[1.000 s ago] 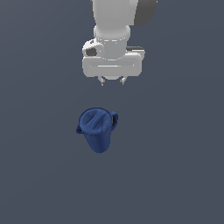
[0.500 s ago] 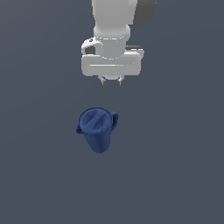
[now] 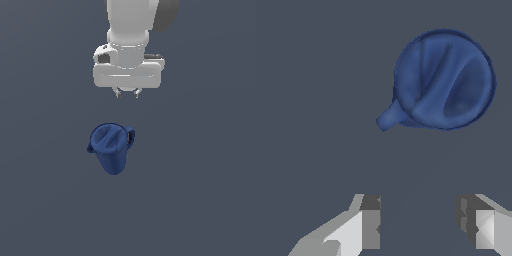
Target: Pick up the object and move it to a goal position.
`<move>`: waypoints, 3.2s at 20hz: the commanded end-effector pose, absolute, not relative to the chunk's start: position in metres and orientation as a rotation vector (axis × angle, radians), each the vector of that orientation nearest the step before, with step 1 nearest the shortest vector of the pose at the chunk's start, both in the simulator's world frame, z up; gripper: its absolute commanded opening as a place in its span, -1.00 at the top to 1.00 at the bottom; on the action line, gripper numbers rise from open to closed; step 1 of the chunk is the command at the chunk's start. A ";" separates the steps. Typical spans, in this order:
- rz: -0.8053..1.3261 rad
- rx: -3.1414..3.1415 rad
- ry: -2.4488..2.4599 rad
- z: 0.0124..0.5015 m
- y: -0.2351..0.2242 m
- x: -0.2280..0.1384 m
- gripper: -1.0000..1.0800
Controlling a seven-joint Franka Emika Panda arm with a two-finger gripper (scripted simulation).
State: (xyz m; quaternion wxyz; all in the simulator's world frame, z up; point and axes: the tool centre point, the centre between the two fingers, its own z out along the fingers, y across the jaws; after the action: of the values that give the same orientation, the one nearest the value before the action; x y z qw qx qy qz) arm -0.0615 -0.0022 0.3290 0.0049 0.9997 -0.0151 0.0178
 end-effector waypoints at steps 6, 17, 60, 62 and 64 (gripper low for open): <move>0.051 3.088 -0.164 0.322 -0.002 -0.059 -0.23; 0.070 2.972 -0.426 0.305 -0.002 -0.053 -0.23; 0.459 2.435 -1.258 0.242 0.016 -0.023 -0.23; 0.485 2.411 -1.290 0.239 0.018 -0.022 -0.23; 0.511 2.388 -1.322 0.236 0.020 -0.021 -0.23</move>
State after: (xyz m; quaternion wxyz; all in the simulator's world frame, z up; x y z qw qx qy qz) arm -0.0217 0.0186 0.2386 0.1812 0.8521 -0.4592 0.1737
